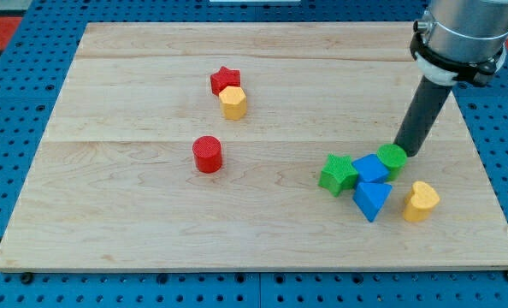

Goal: Point your arm at the red star

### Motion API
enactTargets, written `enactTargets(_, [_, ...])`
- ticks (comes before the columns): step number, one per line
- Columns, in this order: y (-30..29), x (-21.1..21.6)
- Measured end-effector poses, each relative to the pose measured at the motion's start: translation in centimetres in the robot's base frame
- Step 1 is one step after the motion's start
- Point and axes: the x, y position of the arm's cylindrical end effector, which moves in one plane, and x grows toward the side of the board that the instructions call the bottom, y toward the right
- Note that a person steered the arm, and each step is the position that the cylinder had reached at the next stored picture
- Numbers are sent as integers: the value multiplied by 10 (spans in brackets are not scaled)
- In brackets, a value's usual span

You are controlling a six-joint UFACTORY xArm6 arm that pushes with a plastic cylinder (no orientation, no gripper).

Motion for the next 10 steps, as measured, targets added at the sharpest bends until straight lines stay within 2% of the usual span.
enactTargets(5, [-9, -1])
enactTargets(6, [-30, -20])
enactTargets(7, [-94, -41])
enactTargets(8, [-100, -102])
enactTargets(9, [-131, -119])
enactTargets(10, [-193, -129])
